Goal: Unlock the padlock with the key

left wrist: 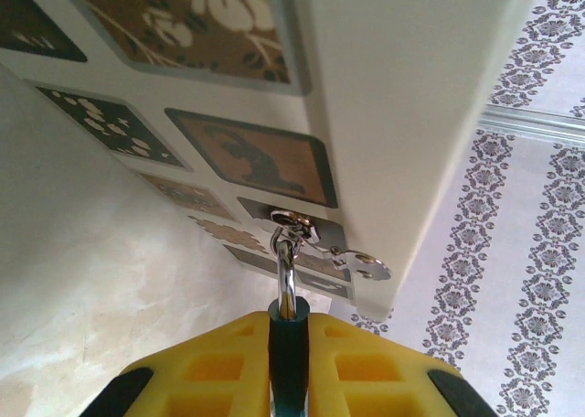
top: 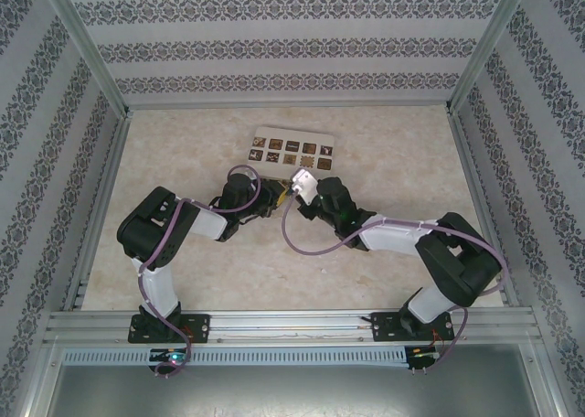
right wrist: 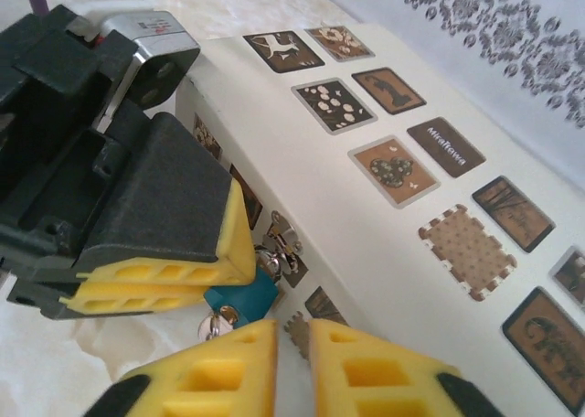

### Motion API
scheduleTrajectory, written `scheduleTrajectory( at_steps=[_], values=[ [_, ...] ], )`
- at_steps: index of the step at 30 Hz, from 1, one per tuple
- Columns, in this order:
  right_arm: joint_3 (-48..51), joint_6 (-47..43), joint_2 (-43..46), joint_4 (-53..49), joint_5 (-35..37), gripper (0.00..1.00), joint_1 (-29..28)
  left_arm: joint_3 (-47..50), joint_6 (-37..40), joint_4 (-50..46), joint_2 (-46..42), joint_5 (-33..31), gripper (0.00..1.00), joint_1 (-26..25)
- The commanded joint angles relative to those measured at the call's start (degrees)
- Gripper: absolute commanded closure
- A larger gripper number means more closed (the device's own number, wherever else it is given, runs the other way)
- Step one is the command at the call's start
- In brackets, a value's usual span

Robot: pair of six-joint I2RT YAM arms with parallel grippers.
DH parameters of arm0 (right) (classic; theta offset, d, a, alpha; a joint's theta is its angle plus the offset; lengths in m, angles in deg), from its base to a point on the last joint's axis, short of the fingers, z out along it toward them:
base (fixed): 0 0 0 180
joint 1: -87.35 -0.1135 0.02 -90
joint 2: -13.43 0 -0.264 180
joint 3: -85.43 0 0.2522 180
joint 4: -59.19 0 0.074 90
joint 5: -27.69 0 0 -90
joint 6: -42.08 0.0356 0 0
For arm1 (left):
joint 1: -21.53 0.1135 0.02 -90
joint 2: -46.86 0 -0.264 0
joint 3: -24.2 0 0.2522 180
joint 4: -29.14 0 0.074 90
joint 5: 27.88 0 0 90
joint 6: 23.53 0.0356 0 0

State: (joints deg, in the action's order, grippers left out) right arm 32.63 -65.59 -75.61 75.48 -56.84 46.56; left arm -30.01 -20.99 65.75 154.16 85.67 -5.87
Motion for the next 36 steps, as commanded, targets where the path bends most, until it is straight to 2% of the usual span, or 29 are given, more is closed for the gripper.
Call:
scheduleTrajectory(
  at_steps=[1, 2, 6, 12, 21, 36],
  values=[
    [0.88, -11.15, 1.17, 0.05, 5.62, 0.72, -1.96, -1.04, -0.65, 3.07, -1.52, 1.46, 0.86, -0.66],
    [0.98, -13.79, 0.82, 0.52, 7.18, 0.68, -2.5, -0.95, -0.66, 2.98, -1.61, 1.48, 0.86, -0.65],
    [2.0, -25.04, -0.88, 3.58, 9.17, 0.59, -3.39, -0.86, -0.94, 2.8, -1.93, 1.24, 0.86, -0.67],
    [1.4, -33.17, -4.06, 5.91, 6.06, 0.58, -3.35, -0.66, -1.99, 3.62, -2.08, 1.02, 0.86, -0.73],
    [-0.24, -34.27, -5.34, 1.81, 0.72, 0.67, -2.25, -0.75, -2.54, 3.6, -2.55, 0.96, 0.86, -0.76],
    [-2.77, -35.84, -7.86, 0.02, 0.37, 0.67, -2.1, -1.17, -2.58, 3.03, -2.8, 1.17, 0.86, -0.73]
  ],
)
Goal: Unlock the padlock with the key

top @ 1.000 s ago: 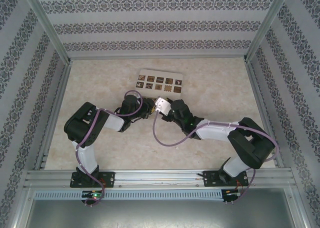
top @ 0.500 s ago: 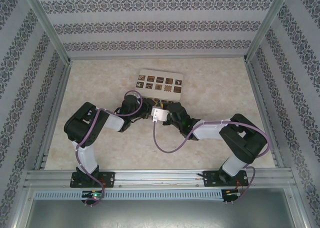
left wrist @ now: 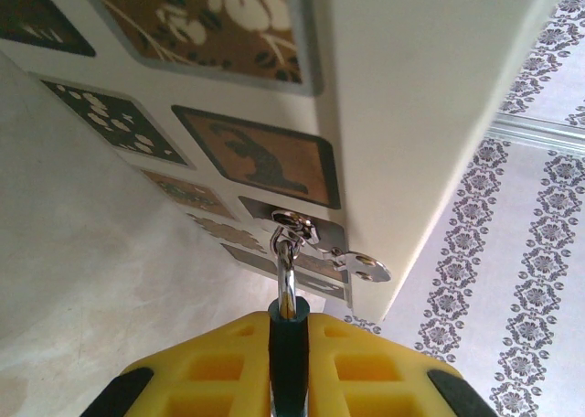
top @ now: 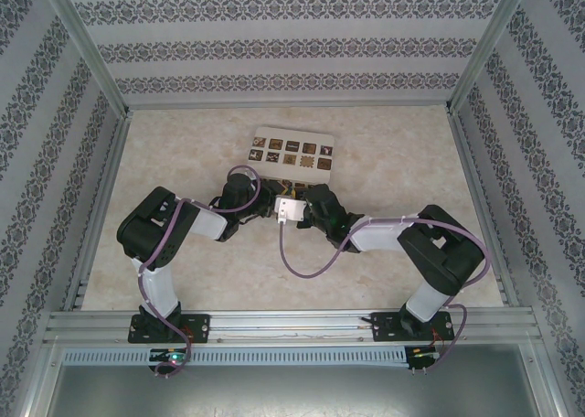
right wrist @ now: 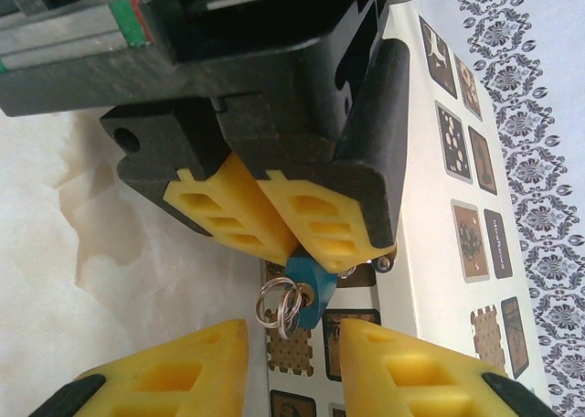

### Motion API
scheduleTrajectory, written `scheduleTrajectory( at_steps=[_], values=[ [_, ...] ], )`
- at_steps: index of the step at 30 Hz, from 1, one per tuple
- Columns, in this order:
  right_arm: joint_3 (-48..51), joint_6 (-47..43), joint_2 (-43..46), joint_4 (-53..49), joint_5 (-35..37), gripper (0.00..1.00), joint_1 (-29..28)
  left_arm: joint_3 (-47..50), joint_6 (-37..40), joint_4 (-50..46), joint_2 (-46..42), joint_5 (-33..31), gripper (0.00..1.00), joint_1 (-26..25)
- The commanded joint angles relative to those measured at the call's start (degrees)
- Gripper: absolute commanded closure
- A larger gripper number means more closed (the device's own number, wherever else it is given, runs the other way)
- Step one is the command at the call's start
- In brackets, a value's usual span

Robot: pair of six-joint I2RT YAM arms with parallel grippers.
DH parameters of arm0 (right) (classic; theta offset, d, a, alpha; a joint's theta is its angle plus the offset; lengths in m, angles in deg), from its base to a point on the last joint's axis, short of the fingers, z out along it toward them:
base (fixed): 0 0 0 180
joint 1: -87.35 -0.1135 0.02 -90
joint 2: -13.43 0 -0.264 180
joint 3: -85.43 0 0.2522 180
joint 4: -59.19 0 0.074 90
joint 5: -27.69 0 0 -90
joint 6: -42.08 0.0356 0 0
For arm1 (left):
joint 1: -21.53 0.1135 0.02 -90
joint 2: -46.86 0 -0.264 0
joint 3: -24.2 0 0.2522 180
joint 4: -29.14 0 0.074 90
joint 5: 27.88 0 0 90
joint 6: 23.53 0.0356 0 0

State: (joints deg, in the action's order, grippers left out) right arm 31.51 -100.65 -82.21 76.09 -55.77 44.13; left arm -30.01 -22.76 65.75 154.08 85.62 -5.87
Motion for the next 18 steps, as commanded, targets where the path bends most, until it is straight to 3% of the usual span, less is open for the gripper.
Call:
scheduleTrajectory(
  at_steps=[1, 18],
  values=[
    [-1.76, -0.81, -1.39, -0.65, -0.68, 0.68, 0.24, -1.12, -0.79, 2.98, -2.72, 1.17, 0.86, -0.78],
    [-2.86, -0.61, -3.64, -0.62, 0.5, 0.74, 0.07, -1.14, -0.77, 2.89, -3.03, 1.18, 0.86, -0.73]
  ],
)
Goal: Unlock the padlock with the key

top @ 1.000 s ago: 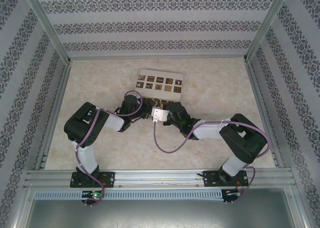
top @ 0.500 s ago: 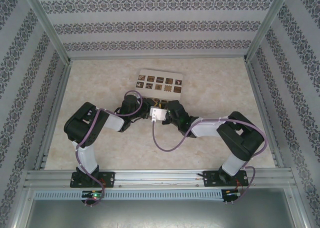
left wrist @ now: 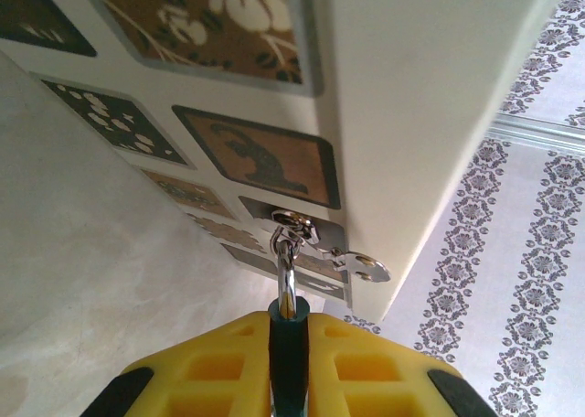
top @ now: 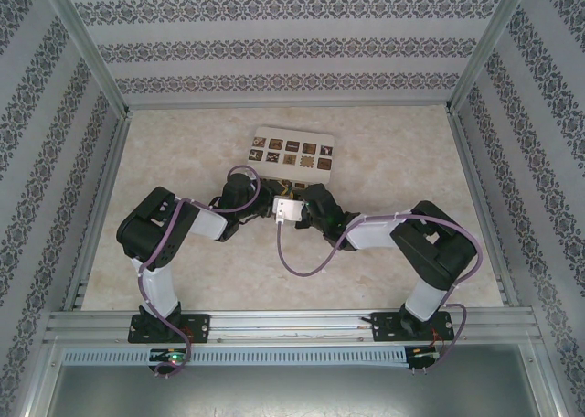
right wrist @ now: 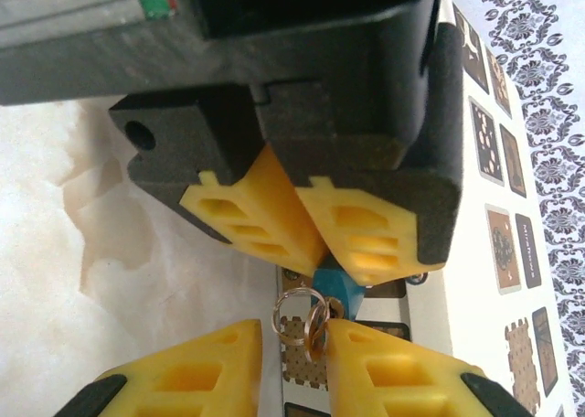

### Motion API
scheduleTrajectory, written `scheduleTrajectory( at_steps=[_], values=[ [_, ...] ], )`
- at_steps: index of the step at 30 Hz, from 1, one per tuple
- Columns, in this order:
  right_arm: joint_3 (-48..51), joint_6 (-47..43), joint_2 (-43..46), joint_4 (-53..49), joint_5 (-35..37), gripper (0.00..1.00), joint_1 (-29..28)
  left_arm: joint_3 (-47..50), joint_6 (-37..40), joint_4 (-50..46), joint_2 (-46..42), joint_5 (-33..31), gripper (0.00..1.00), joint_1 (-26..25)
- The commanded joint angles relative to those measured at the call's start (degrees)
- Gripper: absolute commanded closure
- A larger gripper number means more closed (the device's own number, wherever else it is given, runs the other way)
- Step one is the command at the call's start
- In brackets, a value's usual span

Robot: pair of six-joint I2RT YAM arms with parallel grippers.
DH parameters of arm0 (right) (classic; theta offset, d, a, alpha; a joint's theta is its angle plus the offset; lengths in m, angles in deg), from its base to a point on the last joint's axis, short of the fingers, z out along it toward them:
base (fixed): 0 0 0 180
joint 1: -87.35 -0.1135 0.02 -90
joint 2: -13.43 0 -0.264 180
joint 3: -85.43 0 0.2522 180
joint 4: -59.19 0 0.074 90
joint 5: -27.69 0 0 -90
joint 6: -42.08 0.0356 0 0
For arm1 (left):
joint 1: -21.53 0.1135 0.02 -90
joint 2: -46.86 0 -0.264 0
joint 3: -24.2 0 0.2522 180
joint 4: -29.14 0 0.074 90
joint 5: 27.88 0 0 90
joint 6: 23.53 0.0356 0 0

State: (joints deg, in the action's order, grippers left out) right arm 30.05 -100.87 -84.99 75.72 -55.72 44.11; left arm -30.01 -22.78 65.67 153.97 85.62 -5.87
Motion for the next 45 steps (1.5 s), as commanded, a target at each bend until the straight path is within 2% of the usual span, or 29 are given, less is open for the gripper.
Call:
scheduleTrajectory(
  at_steps=[1, 9, 19, 24, 30, 38, 45],
  values=[
    [-1.52, -0.29, -0.99, -0.14, 0.49, 0.74, 0.09, -1.16, -0.75, 2.98, -2.9, 1.19, 0.86, -0.73],
    [-2.45, 0.46, -1.96, 0.0, 1.22, 0.78, 0.09, -1.05, -0.75, 3.07, -2.87, 1.15, 0.86, -0.73],
    [-2.93, 2.45, -2.31, 0.63, 3.81, 1.0, 0.17, -1.06, -0.75, 2.99, -2.81, 1.19, 0.86, -0.73],
    [-3.36, 5.7, -1.66, 1.16, 5.14, 1.0, 0.27, -0.86, -0.75, 3.07, -2.93, 1.21, 0.86, -0.74],
    [-4.66, 13.36, -0.3, 1.49, 5.58, 1.0, 0.01, -0.53, -0.75, 3.16, -3.26, 1.11, 0.86, -0.73],
    [-5.22, 28.96, -0.11, 3.65, 7.52, 1.0, -1.3, -0.38, -0.55, 2.72, -3.4, 1.11, 0.86, -0.8],
    [-2.23, 41.53, -0.97, 10.89, 10.7, 1.0, -1.84, -0.81, -0.26, 2.01, -2.79, 1.74, 0.86, -0.91]
  ],
)
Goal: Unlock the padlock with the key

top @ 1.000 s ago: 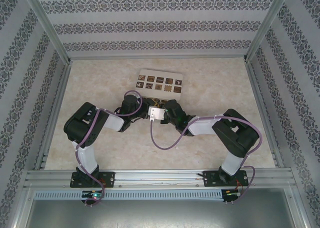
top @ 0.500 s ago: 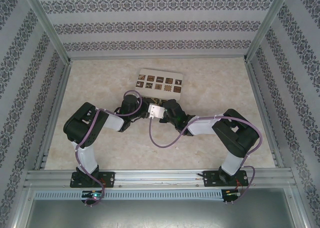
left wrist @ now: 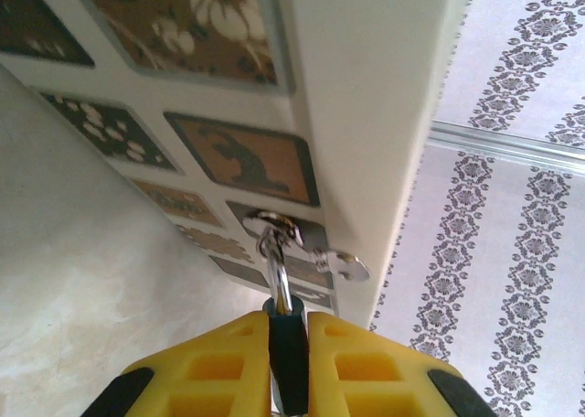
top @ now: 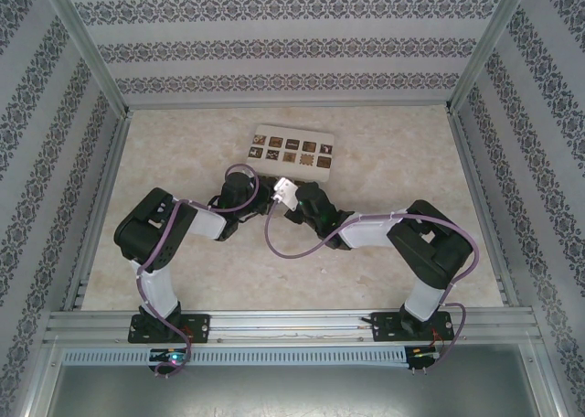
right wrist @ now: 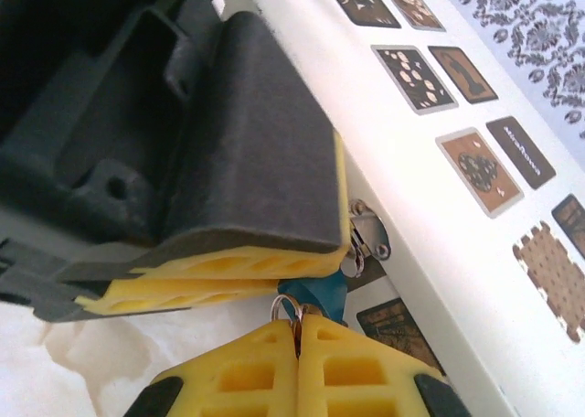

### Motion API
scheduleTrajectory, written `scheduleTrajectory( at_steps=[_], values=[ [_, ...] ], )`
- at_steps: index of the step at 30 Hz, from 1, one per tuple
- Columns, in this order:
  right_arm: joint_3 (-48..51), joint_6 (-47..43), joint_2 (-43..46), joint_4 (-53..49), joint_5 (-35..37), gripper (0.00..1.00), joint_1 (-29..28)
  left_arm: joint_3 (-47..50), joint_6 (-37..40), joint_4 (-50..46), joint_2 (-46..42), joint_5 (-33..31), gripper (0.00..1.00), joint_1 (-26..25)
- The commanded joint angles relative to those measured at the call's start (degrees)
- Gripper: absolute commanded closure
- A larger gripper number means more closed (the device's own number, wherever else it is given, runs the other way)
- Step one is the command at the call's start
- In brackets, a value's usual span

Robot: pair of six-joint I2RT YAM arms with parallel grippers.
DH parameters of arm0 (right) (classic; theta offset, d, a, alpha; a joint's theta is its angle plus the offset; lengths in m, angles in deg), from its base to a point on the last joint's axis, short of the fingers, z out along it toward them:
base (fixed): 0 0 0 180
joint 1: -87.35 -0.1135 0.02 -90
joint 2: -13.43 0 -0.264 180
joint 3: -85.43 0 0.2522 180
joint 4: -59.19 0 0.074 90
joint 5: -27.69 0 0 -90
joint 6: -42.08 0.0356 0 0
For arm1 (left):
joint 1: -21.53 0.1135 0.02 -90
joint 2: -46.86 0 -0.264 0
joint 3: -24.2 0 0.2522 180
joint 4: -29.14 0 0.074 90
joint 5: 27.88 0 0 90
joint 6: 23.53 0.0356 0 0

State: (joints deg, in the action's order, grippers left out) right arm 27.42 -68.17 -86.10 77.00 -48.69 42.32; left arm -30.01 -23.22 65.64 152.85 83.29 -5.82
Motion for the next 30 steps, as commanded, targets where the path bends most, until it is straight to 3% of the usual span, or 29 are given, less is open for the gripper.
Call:
scheduleTrajectory(
  at_steps=[1, 6, 17, 30],
  values=[
    [0.99, 10.48, -0.08, 10.7, 4.07, 1.0, -0.05, -0.94, 0.22, 1.79, -1.55, 4.21, 0.86, -0.97],
    [3.67, 16.93, -1.08, 15.58, 5.09, 1.0, -0.22, -1.53, 0.64, 0.96, -0.7, 4.47, 0.86, -1.28],
    [7.54, 19.89, -2.1, 17.73, 7.79, 1.0, -1.55, -2.7, 4.32, -3.68, -2.12, 3.85, 0.85, -1.25],
    [11.74, 33.06, 0.41, 18.41, 9.46, 1.0, -2.47, -0.99, 13.32, -13.3, -11.63, 2.11, 0.67, 2.1]
  ],
)
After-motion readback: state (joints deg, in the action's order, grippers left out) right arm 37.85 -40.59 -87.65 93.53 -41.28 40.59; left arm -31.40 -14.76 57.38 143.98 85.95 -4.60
